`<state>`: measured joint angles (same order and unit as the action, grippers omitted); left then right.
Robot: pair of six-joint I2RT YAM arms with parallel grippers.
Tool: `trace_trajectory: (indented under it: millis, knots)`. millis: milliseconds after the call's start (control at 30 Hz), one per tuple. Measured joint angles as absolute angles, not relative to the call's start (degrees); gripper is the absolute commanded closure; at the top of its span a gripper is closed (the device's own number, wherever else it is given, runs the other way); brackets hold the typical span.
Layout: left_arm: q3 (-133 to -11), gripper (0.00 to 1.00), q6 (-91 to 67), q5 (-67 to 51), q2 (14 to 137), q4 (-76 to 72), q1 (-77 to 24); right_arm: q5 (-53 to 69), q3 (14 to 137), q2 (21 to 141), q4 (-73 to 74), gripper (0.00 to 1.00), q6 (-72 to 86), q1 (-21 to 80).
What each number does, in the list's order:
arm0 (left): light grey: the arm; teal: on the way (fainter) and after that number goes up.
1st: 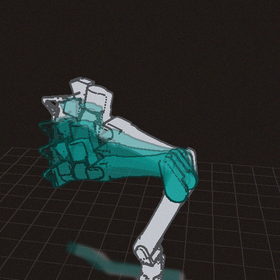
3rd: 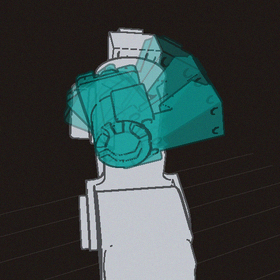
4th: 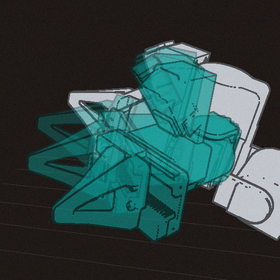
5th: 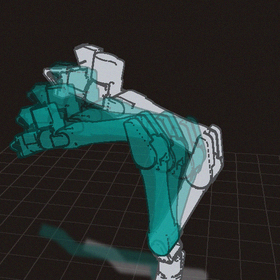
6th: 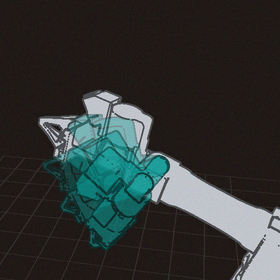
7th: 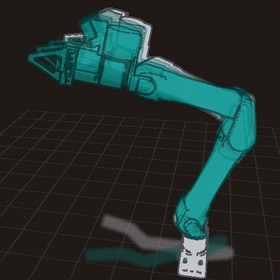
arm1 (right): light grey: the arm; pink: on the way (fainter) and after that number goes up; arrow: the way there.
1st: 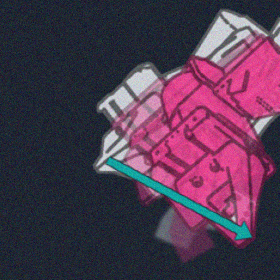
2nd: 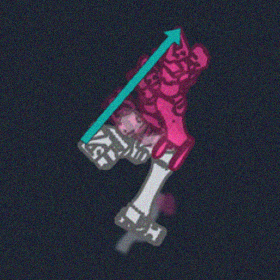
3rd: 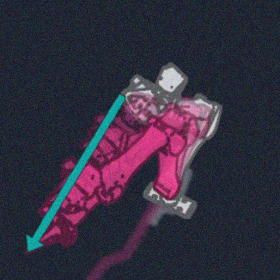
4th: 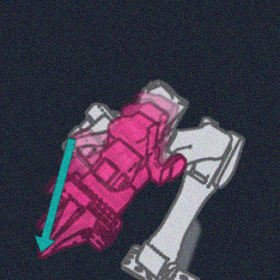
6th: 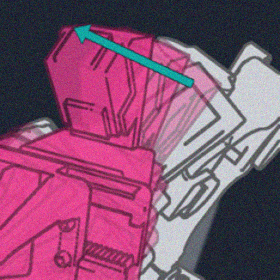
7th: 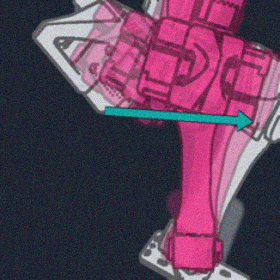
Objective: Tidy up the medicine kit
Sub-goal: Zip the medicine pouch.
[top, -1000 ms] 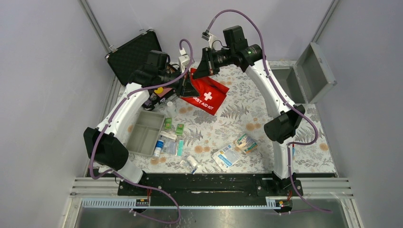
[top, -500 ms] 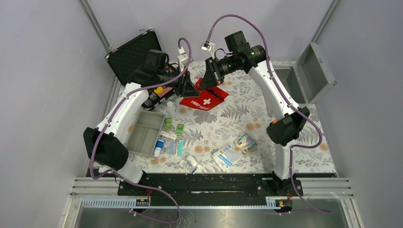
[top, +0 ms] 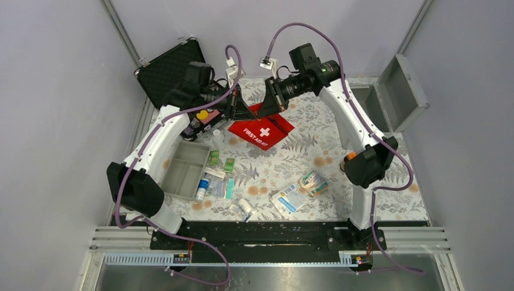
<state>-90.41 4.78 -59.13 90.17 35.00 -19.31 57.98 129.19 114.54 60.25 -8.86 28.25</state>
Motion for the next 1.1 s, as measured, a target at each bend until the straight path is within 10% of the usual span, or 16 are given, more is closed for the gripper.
trace_trajectory:
  millis: [667,733,1100]
  knots:
    - [-90.94,1.0,2.63,-63.22,90.21,34.09,-13.39,48.36,102.32,104.05,59.79,0.99,-7.62,23.22]
    - [-90.94,1.0,2.46,-63.24,90.21,34.13,-12.82,47.57,99.07,103.53,59.79,0.73,-7.6,22.35]
    - [-88.44,1.0,5.67,-64.6,88.51,33.63,-13.34,48.97,110.17,100.25,61.41,0.24,-18.76,19.92]
